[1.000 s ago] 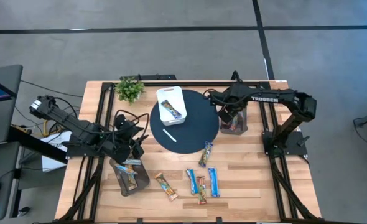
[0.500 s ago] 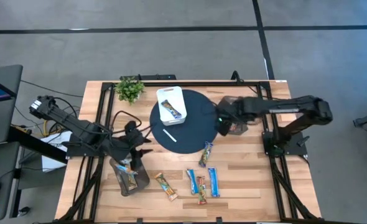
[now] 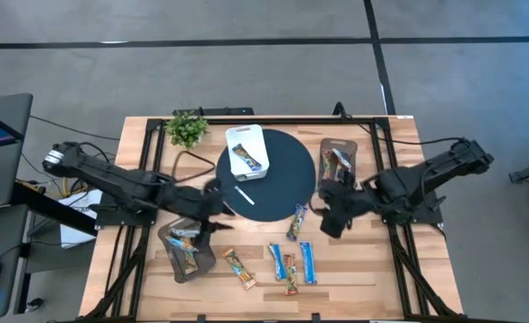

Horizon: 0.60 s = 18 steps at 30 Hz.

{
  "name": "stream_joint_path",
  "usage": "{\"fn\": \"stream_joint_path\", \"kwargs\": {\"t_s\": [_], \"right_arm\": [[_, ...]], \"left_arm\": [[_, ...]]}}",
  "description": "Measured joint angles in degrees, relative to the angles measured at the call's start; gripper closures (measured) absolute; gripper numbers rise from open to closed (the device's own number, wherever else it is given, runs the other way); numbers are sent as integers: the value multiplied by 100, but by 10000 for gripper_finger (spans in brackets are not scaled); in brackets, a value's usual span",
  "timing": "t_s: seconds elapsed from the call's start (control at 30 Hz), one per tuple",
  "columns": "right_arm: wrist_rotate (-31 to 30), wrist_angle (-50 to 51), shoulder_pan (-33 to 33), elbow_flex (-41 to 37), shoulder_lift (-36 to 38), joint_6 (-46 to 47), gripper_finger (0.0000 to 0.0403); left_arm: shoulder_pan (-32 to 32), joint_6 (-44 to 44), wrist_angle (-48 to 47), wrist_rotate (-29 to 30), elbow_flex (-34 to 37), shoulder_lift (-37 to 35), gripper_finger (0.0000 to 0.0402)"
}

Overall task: Pick and place Granola Bars by type
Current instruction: Put the left yellow granola bar into the bottom black bin

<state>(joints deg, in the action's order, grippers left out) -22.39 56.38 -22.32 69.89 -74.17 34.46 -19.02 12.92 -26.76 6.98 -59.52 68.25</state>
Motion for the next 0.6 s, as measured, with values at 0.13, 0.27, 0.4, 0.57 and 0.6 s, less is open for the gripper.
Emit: {"fn": "stream_joint_path", "kwargs": {"t_s": [0.13, 0.27, 0.4, 0.57, 0.6], "right_arm": [[-86, 28, -472, -12, -24, 456, 207], [-334, 206, -868, -70, -51, 1065, 211], [-354, 535, -1259, -70, -64, 1667, 219], [-511, 890, -1735, -70, -81, 2270, 228], [-547, 940, -1812, -70, -81, 2375, 230]], "left_arm": [[57, -419, 176, -864, -1, 704, 233], [65, -684, 188, -1552, -1, 1420, 233], [65, -823, 155, -2108, -29, 1954, 233], [-26, -1455, 27, -2227, -346, 2488, 233], [-57, -1614, 18, -2209, -417, 2577, 233]]}}
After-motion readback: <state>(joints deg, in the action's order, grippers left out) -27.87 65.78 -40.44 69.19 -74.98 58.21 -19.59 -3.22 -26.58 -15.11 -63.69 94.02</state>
